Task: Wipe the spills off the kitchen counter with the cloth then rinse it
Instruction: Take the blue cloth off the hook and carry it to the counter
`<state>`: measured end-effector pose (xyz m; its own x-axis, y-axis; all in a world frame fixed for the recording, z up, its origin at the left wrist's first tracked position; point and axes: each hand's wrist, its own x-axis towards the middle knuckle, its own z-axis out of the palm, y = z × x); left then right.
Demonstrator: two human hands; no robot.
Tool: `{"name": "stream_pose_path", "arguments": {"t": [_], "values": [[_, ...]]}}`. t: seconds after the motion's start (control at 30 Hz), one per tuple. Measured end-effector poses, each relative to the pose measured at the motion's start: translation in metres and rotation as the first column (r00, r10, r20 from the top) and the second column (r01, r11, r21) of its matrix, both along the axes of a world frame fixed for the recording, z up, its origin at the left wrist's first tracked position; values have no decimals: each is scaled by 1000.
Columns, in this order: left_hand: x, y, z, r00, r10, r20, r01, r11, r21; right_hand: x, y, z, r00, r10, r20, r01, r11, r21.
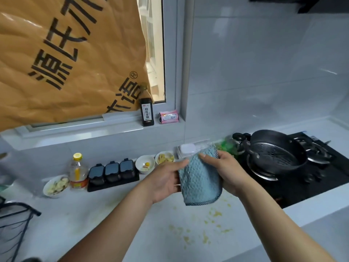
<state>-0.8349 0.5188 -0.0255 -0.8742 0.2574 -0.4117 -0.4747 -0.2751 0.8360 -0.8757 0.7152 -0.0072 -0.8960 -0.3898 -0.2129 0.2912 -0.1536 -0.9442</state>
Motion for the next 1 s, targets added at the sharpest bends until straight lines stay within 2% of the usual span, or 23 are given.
{"name": "stream_pose_path", "arguments": {"t": [0.07, 0.13, 0.2, 0.3, 0.33, 0.4, 0.43, 0.5, 0.6, 0.67, 0.73, 0.77, 0.8, 0.83, 0.87, 0.9, 0.93, 0.97, 1.0], "values": [[-1, -1, -12, 995, 96, -24, -96, 995, -24, -3, 5, -9, 997, 22, 76, -26, 998, 50], [-5, -2, -15, 982, 170, -89, -178, 979, -98, -4, 10, -14, 994, 80, 76, -87, 991, 101], [-8, -1, -13, 958, 215, -190, -251, 948, -194, -5, 13, -14, 999, 48, 10, -49, 993, 109], [-10, 0, -5, 890, 258, -376, -401, 835, -378, -9, 12, -11, 981, -173, -91, 180, 980, 80], [-12, -1, -3, 868, 236, -438, -433, 792, -431, -10, 11, -9, 972, -188, -142, 202, 975, 95], [-14, -4, 1, 836, 114, -537, -436, 732, -523, -13, 11, -3, 938, -98, -332, 191, 946, 260], [-17, -6, 2, 823, 38, -566, -428, 697, -575, -14, 10, 1, 910, -11, -415, 183, 908, 376], [-22, -11, 5, 809, -71, -584, -431, 604, -671, -17, 11, 9, 873, 142, -467, 181, 794, 580], [-25, -17, 5, 834, -122, -539, -378, 585, -718, -17, 7, 15, 839, 322, -438, 174, 605, 777], [-23, -17, 6, 816, -170, -553, -399, 527, -750, -14, -2, 17, 767, 444, -462, 247, 461, 852], [-22, -17, 9, 783, -191, -592, -454, 473, -755, -13, -9, 20, 701, 500, -509, 331, 405, 853], [-22, -19, 10, 775, -184, -604, -455, 500, -737, -13, -9, 22, 682, 510, -524, 338, 416, 844], [-22, -21, 12, 781, -149, -606, -426, 582, -692, -15, -7, 23, 680, 504, -532, 305, 465, 831], [-20, -24, 16, 801, -81, -593, -373, 708, -600, -17, -4, 26, 715, 463, -524, 217, 566, 796], [-18, -26, 18, 836, 10, -548, -299, 846, -441, -17, -1, 28, 786, 390, -479, 88, 696, 712], [-15, -26, 19, 882, 81, -464, -216, 945, -246, -16, 1, 30, 863, 312, -397, -34, 820, 571], [-13, -26, 15, 934, 100, -343, -130, 990, -64, -15, 2, 29, 919, 254, -303, -112, 903, 415], [-9, -24, 9, 973, 61, -222, -49, 997, 61, -14, 2, 25, 953, 214, -216, -144, 943, 301], [-4, -21, 2, 990, -5, -142, 23, 992, 122, -12, 2, 18, 971, 187, -152, -147, 959, 243]]}}
